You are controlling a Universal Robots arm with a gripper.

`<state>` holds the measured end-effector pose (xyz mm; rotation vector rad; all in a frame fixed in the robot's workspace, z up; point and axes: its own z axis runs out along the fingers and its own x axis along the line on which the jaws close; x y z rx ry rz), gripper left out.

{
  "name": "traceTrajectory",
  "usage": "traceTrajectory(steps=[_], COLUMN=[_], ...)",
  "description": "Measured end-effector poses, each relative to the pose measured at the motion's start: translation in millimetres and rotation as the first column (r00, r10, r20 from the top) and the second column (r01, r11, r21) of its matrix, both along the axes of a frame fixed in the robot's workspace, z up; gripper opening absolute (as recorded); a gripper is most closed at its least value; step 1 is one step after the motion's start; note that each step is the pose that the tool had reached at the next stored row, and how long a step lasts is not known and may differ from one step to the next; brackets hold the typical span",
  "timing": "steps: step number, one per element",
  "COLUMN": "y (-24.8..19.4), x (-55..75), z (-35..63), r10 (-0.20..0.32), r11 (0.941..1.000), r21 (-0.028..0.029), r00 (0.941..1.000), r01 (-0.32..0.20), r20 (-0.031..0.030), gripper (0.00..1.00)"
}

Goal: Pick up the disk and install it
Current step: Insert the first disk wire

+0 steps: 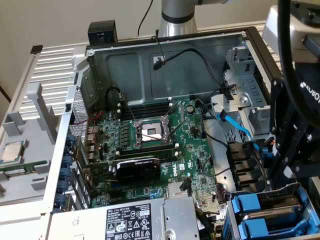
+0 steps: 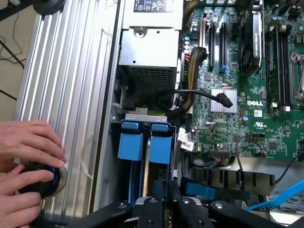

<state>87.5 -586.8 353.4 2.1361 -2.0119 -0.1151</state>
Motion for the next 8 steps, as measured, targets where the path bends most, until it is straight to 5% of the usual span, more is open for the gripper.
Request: traceTrajectory(steps=[8], y=[-2.5], x=[3.1], z=[-0.2], r10=[-0.021], r11=[0.9998], r21=[0.0000], r00=[0.9998], r01=[0.021], r20=[0.0000], gripper=[0.17])
